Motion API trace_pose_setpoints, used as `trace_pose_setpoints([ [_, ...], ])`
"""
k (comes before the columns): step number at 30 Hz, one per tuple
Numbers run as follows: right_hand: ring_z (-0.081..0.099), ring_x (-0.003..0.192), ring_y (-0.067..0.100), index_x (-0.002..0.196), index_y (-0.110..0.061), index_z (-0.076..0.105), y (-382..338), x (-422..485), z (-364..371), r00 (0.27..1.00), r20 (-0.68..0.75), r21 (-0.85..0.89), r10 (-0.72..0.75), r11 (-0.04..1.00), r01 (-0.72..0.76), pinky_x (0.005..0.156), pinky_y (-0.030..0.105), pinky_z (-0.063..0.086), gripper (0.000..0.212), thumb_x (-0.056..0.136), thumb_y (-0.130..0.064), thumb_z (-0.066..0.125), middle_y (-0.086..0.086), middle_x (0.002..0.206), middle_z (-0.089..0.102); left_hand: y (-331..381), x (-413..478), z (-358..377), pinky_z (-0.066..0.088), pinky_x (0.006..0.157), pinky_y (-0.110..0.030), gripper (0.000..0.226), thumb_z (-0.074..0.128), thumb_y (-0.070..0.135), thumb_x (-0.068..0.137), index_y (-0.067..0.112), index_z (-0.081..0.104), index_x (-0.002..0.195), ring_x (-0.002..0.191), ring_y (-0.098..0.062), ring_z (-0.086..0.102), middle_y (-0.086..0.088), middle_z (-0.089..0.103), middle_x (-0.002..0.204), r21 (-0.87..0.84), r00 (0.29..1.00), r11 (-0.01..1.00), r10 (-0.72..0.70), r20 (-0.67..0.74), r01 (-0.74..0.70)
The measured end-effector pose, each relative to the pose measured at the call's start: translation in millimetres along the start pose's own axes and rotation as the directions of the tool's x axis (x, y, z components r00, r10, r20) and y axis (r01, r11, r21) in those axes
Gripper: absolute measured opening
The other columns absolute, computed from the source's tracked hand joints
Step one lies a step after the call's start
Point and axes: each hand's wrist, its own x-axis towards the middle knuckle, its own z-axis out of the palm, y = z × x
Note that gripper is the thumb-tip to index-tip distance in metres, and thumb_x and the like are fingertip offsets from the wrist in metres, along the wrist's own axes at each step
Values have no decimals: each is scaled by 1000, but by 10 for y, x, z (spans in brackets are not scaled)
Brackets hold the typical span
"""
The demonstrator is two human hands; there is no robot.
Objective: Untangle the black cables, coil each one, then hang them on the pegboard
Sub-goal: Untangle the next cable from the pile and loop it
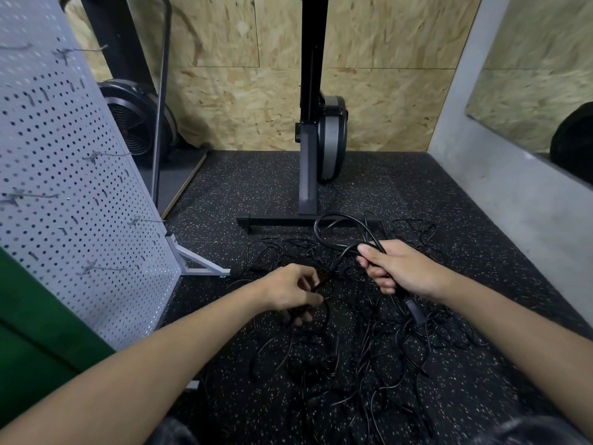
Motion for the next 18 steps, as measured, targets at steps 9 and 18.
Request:
trace_pose_setpoints([
  [9,34,47,8,89,-12,53,47,31,-75,992,-127,-63,13,998,-21,44,21,36,34,111,-36,43,-8,59,40,72,-57,-95,42,66,-31,39,42,30,108,14,78,109,71,-16,54,1,59,78,-305,986,949,-117,-117,77],
  [18,35,46,7,87,-14,54,51,60,-133,965,-263,-82,13,996,-36,43,21,35,35,111,-37,44,-11,57,41,25,-172,-333,43,72,-27,35,65,2,99,28,76,119,85,-12,57,1,63,97,-307,997,949,-59,51,71],
])
